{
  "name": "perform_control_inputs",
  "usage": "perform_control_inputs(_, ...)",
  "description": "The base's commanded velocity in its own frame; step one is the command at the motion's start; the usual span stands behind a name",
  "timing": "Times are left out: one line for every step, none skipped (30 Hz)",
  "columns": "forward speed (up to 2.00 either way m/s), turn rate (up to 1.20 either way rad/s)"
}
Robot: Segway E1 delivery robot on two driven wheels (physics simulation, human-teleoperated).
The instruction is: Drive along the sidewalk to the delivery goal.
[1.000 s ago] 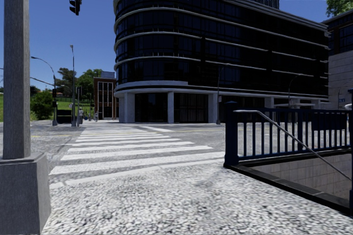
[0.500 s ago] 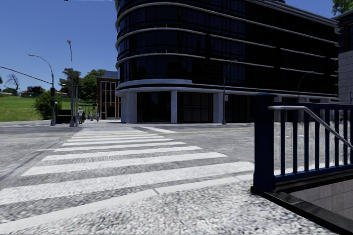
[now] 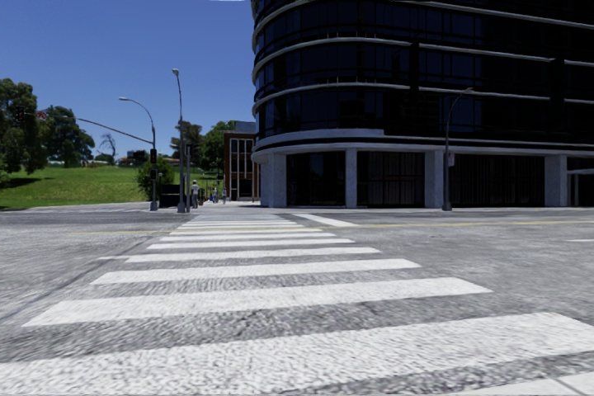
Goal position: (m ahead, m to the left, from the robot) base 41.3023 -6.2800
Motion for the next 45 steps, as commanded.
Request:
perform_control_inputs(1.65, 0.56)
perform_control_inputs(1.65, 0.56)
perform_control_inputs(1.65, 0.56)
perform_control_inputs(1.65, 0.56)
perform_control_inputs(1.65, 0.56)
perform_control_inputs(1.65, 0.47)
perform_control_inputs(1.41, 0.0)
perform_control_inputs(1.41, 0.0)
perform_control_inputs(1.41, 0.0)
perform_control_inputs(1.41, 0.0)
perform_control_inputs(1.41, 0.0)
perform_control_inputs(1.41, 0.0)
perform_control_inputs(1.41, 0.0)
perform_control_inputs(1.41, 0.0)
perform_control_inputs(1.41, 0.0)
perform_control_inputs(1.41, 0.0)
perform_control_inputs(1.41, 0.0)
perform_control_inputs(1.41, 0.0)
perform_control_inputs(1.41, 0.0)
perform_control_inputs(1.41, 0.0)
perform_control_inputs(1.41, 0.0)
perform_control_inputs(1.41, 0.0)
perform_control_inputs(1.41, 0.0)
perform_control_inputs(1.41, 0.0)
perform_control_inputs(1.41, 0.0)
perform_control_inputs(1.41, 0.0)
perform_control_inputs(1.41, 0.0)
perform_control_inputs(1.41, 0.0)
perform_control_inputs(1.41, 0.0)
perform_control_inputs(1.41, 0.0)
perform_control_inputs(1.41, 0.0)
perform_control_inputs(1.41, 0.0)
perform_control_inputs(1.41, 0.0)
perform_control_inputs(1.41, 0.0)
perform_control_inputs(1.41, 0.0)
perform_control_inputs(1.41, 0.0)
perform_control_inputs(1.41, 0.0)
perform_control_inputs(1.41, 0.0)
perform_control_inputs(1.41, 0.0)
perform_control_inputs(1.41, 0.0)
perform_control_inputs(1.41, 0.0)
perform_control_inputs(1.41, 0.0)
perform_control_inputs(1.41, 0.0)
perform_control_inputs(1.41, 0.0)
perform_control_inputs(1.41, 0.0)
